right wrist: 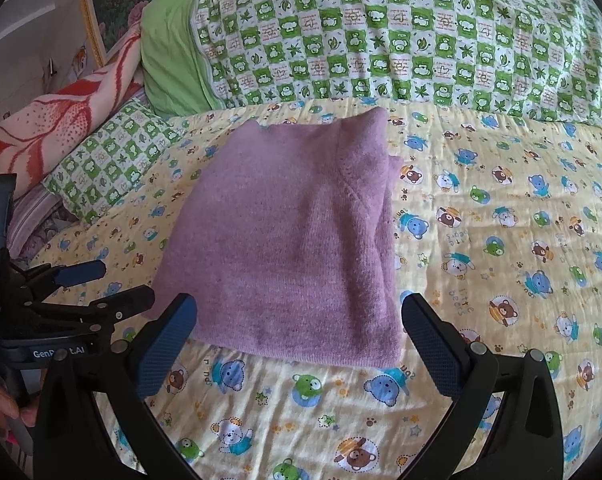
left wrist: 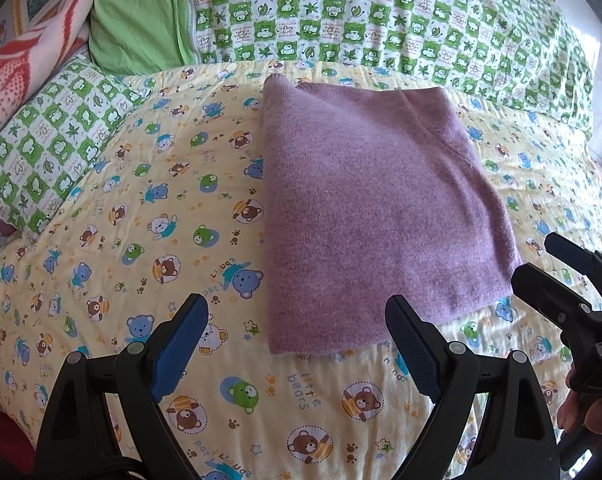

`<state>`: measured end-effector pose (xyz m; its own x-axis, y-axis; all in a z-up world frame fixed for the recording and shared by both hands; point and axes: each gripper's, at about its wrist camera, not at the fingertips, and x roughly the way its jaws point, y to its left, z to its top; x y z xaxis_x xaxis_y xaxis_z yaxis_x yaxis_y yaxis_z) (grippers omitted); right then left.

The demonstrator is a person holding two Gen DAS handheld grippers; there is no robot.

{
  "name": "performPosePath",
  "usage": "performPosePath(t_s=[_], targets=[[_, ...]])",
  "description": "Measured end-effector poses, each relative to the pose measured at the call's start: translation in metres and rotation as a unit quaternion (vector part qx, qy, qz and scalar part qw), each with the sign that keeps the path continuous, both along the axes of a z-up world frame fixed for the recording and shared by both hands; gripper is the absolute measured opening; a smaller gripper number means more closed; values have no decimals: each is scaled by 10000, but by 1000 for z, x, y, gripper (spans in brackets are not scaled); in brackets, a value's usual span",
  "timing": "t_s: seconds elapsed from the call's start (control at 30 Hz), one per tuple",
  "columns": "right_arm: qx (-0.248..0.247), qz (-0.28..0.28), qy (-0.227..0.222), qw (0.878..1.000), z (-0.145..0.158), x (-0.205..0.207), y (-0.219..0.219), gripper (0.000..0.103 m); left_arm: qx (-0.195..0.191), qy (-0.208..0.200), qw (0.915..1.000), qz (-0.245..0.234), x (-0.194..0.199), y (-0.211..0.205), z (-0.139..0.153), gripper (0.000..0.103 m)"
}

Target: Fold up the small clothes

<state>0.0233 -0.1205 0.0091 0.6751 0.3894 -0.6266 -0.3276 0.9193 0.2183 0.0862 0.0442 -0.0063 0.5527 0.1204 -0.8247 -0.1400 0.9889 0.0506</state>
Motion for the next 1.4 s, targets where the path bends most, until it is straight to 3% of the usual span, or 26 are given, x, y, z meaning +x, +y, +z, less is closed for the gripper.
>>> performPosePath(t_s=[1.4], targets=[[80,-19,105,9999,0,21,6,102,-17,74,9999,123,18,11,1,91]])
